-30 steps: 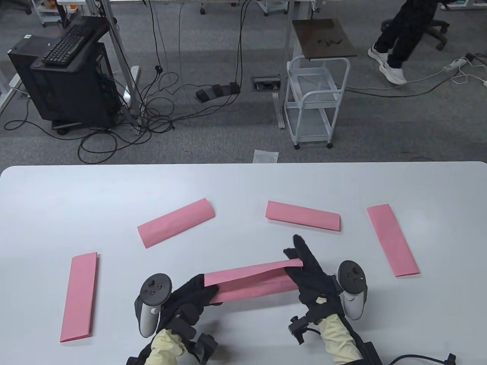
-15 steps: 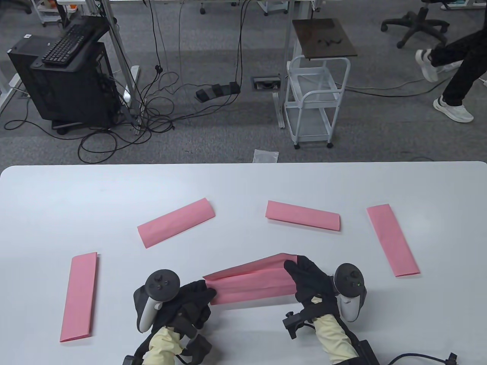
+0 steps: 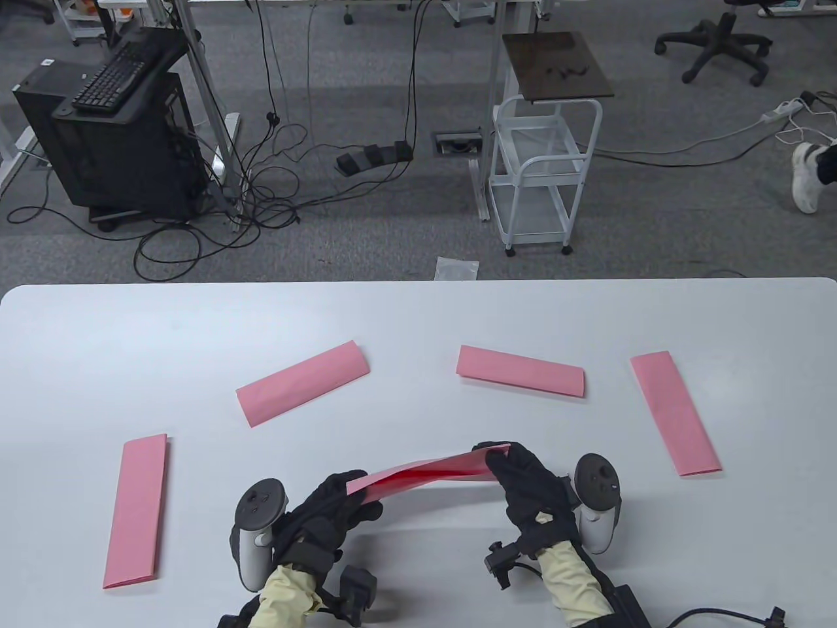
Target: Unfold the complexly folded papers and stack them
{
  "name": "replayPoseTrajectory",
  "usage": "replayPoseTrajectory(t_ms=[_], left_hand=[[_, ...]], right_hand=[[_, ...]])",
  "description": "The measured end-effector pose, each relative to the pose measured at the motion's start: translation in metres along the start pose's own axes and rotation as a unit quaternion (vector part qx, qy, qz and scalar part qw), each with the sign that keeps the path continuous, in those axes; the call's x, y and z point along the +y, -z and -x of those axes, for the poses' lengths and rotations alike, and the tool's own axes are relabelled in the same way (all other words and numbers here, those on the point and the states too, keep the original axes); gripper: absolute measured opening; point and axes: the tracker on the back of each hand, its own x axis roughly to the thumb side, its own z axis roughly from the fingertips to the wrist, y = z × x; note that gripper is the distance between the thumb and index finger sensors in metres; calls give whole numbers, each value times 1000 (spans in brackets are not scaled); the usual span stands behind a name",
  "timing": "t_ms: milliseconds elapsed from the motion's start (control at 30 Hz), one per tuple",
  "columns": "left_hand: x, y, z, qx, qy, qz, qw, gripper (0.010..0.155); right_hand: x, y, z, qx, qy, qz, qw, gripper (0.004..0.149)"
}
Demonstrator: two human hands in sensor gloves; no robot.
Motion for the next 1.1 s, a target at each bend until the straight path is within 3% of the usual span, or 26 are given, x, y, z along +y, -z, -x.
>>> replayPoseTrajectory(t_ms=[100,300,367,467,600,833,933,1000,1033,1100], left_hand=[[-1,0,-1,-8,40,-23,999,49],[-4,-3,-9,-38,146,30,988,78],[-5,-6,-11,-88,165,51,981,81],[-9,-10,-11,-143,177,40,973,81],[-9,-8,-11,-144,162,38,975,76],[-4,-5,-1,-110,113,37,987,44],[-2,-6,-3,-105,144,28,984,33],[-3,-9,-8,-75,179,66,979,32],[-3,-11,-10,-71,199,85,974,33],[-4,-14,-13,-80,242,78,964,33]], right_hand=[[-2,3,-1,15,10,6,1000,40],[-25,20,-10,96,-13,49,994,41],[-29,29,-12,117,-50,22,992,41],[-32,41,-18,133,-107,14,985,41],[-32,50,-22,148,-105,11,983,41],[-28,57,-27,161,-121,-19,979,40],[-28,62,-28,173,-87,-43,980,40],[-28,66,-30,169,-75,-72,980,41],[-28,67,-31,166,-80,-67,981,41],[-29,69,-32,160,-92,-48,982,40]])
